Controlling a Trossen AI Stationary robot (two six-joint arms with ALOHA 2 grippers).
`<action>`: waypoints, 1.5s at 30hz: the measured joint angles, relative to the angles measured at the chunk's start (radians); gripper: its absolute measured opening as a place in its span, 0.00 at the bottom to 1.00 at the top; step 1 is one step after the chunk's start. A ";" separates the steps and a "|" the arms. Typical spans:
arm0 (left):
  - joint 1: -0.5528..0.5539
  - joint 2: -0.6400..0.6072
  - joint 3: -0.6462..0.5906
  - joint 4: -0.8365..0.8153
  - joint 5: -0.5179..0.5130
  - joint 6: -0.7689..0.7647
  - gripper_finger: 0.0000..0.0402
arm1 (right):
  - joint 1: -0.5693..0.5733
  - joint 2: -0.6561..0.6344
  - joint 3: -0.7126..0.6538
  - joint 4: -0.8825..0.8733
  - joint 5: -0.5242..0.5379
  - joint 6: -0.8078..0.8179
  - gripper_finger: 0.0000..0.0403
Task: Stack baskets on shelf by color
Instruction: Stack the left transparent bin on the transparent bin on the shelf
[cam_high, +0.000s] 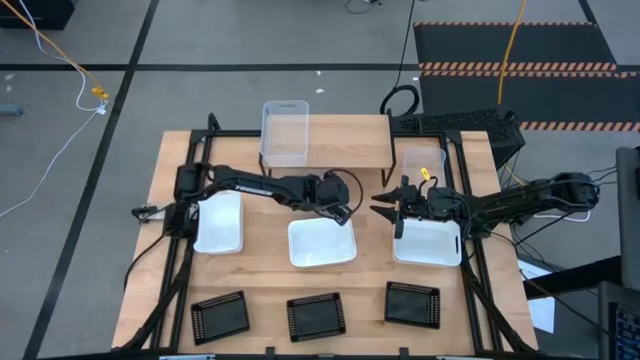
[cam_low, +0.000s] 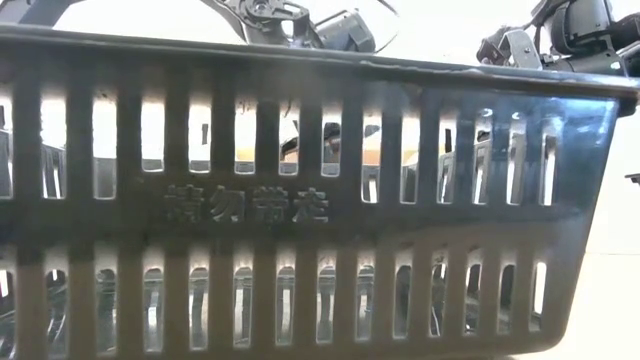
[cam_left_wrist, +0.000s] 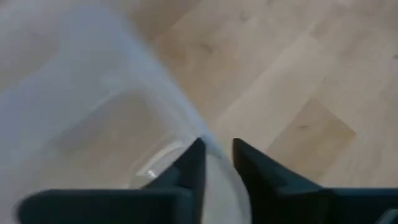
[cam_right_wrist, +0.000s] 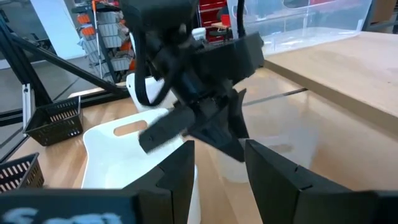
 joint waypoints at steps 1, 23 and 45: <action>0.000 -0.006 0.000 0.003 0.002 0.000 0.08 | 0.000 0.000 0.000 0.000 0.000 0.000 0.33; 0.004 -0.430 0.001 -0.094 0.616 0.229 0.05 | 0.000 0.000 0.000 0.004 -0.002 0.000 0.33; 0.005 -0.775 0.029 -0.059 0.506 1.028 0.06 | 0.000 0.000 0.000 0.018 -0.003 -0.003 0.33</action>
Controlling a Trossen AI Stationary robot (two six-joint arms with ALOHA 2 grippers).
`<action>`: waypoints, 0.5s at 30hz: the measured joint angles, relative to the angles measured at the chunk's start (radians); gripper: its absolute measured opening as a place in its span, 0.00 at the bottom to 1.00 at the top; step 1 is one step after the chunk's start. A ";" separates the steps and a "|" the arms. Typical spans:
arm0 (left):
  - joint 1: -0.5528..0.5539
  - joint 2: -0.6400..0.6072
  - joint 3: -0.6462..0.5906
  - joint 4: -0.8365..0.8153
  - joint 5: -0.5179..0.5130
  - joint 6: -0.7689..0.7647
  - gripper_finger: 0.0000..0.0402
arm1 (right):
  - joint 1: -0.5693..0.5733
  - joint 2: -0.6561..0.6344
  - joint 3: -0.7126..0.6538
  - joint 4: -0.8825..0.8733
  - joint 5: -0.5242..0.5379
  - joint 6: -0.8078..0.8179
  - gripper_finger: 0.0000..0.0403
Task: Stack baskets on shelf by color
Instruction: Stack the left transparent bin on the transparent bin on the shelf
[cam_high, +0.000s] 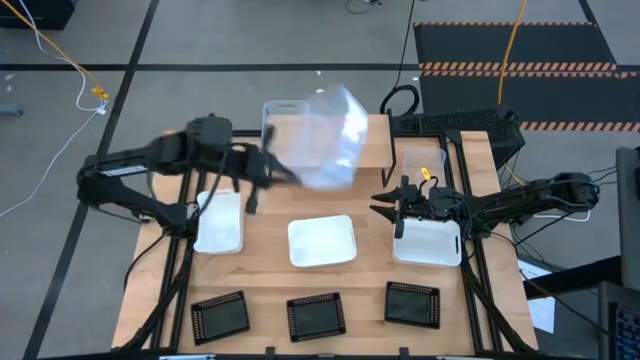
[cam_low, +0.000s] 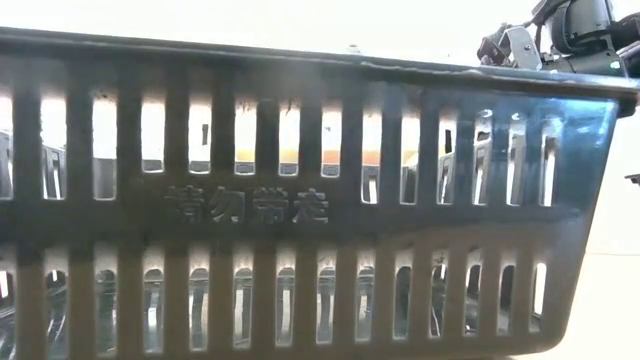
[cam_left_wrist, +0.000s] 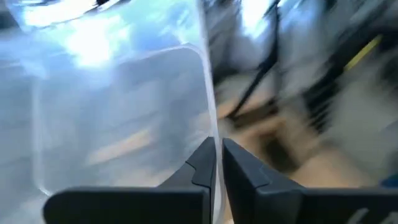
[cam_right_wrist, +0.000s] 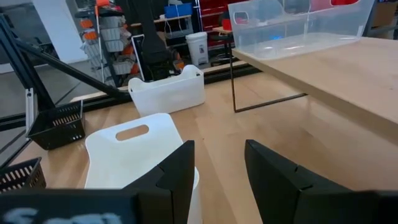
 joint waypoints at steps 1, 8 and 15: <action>0.014 -0.008 0.017 -0.052 -0.092 0.065 0.06 | 0.000 0.000 0.000 -0.007 0.000 0.000 0.33; 0.205 -0.015 0.037 -0.391 -0.331 0.209 0.02 | -0.001 0.000 -0.001 -0.005 0.001 -0.004 0.33; 0.347 0.057 0.037 -0.416 -0.238 0.269 0.02 | -0.001 0.000 -0.001 0.005 0.002 -0.004 0.33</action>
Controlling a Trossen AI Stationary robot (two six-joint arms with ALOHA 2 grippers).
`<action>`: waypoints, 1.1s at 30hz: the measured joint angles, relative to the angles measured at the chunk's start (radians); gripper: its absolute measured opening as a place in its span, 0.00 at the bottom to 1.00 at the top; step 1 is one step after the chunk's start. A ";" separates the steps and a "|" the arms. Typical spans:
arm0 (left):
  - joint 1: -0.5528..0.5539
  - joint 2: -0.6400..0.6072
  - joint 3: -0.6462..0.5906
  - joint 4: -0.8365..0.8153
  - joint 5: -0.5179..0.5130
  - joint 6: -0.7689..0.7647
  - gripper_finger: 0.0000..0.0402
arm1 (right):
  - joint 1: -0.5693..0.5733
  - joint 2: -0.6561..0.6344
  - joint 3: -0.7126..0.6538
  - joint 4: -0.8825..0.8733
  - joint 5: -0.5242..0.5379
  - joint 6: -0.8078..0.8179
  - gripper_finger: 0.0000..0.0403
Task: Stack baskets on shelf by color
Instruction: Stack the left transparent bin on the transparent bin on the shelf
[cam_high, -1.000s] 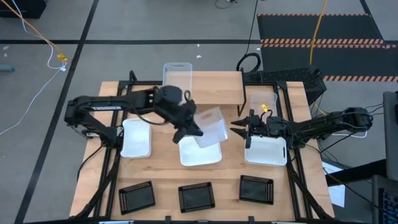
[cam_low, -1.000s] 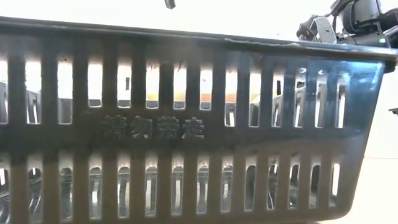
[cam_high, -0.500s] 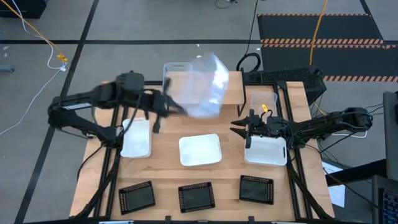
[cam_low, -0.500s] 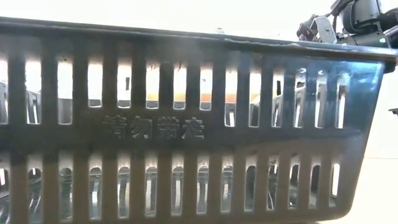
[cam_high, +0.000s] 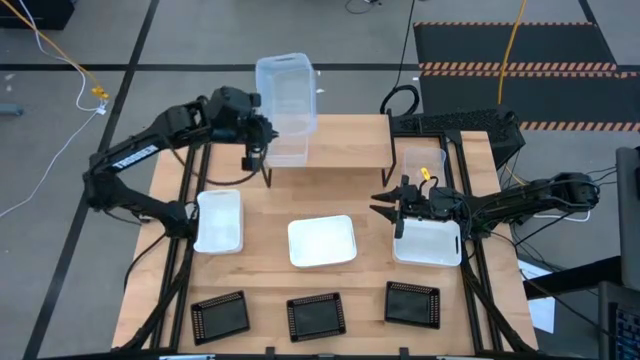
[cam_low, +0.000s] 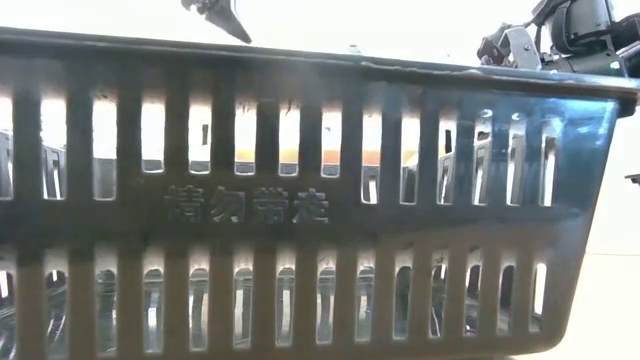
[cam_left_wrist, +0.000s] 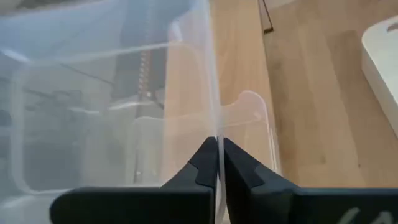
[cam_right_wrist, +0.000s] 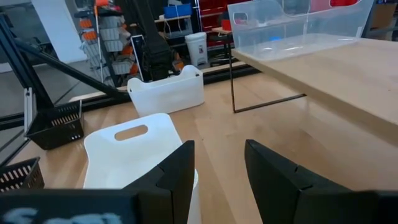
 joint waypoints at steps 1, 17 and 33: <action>0.012 0.007 0.000 -0.011 0.013 -0.001 0.01 | 0.000 0.000 0.000 0.000 0.000 -0.002 0.33; 0.067 0.042 0.000 -0.196 0.105 -0.120 0.03 | 0.000 0.000 0.000 -0.015 0.001 -0.009 0.33; 0.071 0.042 0.000 -0.185 0.121 -0.161 0.21 | 0.000 0.000 0.000 -0.015 0.001 -0.011 0.33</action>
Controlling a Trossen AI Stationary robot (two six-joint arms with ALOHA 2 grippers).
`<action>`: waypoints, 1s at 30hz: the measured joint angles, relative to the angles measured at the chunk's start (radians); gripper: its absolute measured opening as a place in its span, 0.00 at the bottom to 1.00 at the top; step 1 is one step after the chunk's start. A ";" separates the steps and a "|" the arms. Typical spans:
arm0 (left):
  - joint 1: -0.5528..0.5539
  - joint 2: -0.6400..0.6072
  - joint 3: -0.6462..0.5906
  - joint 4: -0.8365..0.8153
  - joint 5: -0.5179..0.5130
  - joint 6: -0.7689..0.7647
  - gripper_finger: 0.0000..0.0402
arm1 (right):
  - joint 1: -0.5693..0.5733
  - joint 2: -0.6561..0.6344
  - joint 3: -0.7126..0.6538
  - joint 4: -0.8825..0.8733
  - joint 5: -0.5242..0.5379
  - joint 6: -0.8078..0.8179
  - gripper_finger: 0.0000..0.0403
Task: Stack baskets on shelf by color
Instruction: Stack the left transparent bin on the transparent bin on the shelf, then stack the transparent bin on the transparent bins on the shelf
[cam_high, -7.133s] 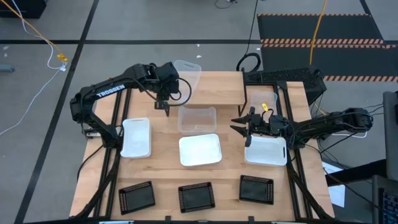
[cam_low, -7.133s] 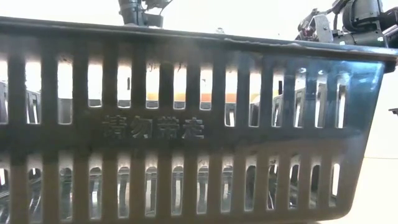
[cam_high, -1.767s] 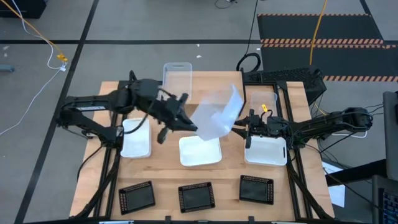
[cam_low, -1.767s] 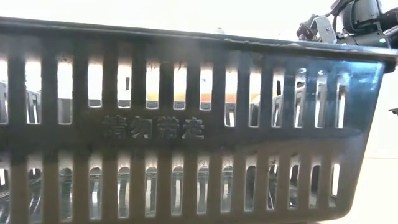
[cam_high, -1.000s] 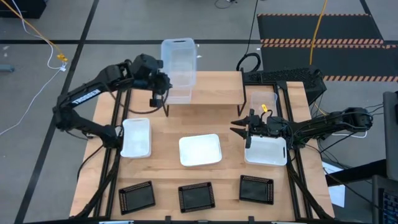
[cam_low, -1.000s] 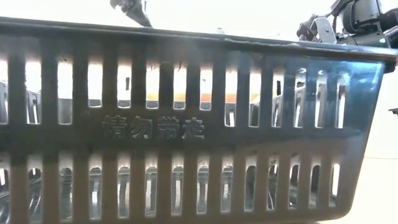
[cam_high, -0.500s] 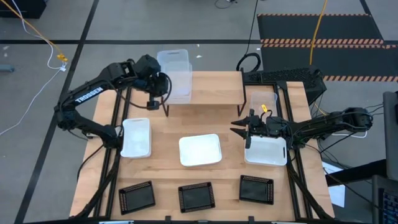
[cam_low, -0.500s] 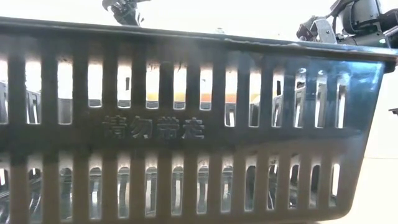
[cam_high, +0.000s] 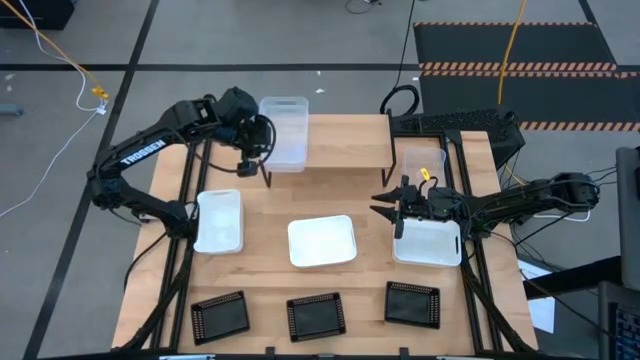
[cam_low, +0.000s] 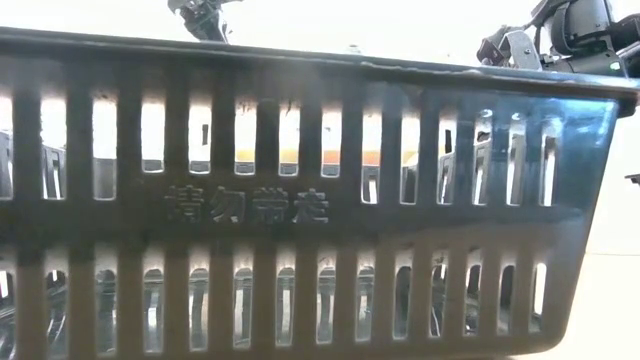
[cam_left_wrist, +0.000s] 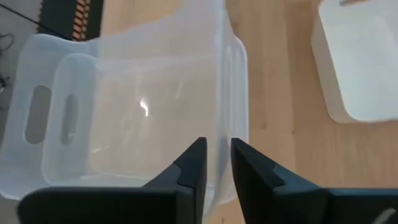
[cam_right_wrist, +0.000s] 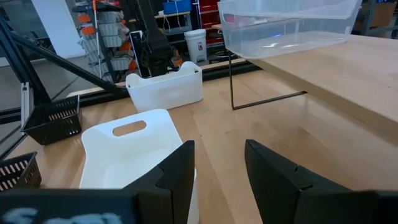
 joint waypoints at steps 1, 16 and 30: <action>0.001 0.000 0.000 0.010 -0.003 -0.011 0.23 | 0.000 0.000 0.000 0.000 0.000 0.000 0.33; -0.006 0.110 -0.001 0.014 -0.003 -0.039 0.50 | 0.000 0.000 0.000 -0.006 0.000 -0.005 0.33; -0.067 -0.037 0.068 0.202 -0.167 -0.110 0.51 | 0.000 0.000 0.001 0.000 0.000 -0.008 0.33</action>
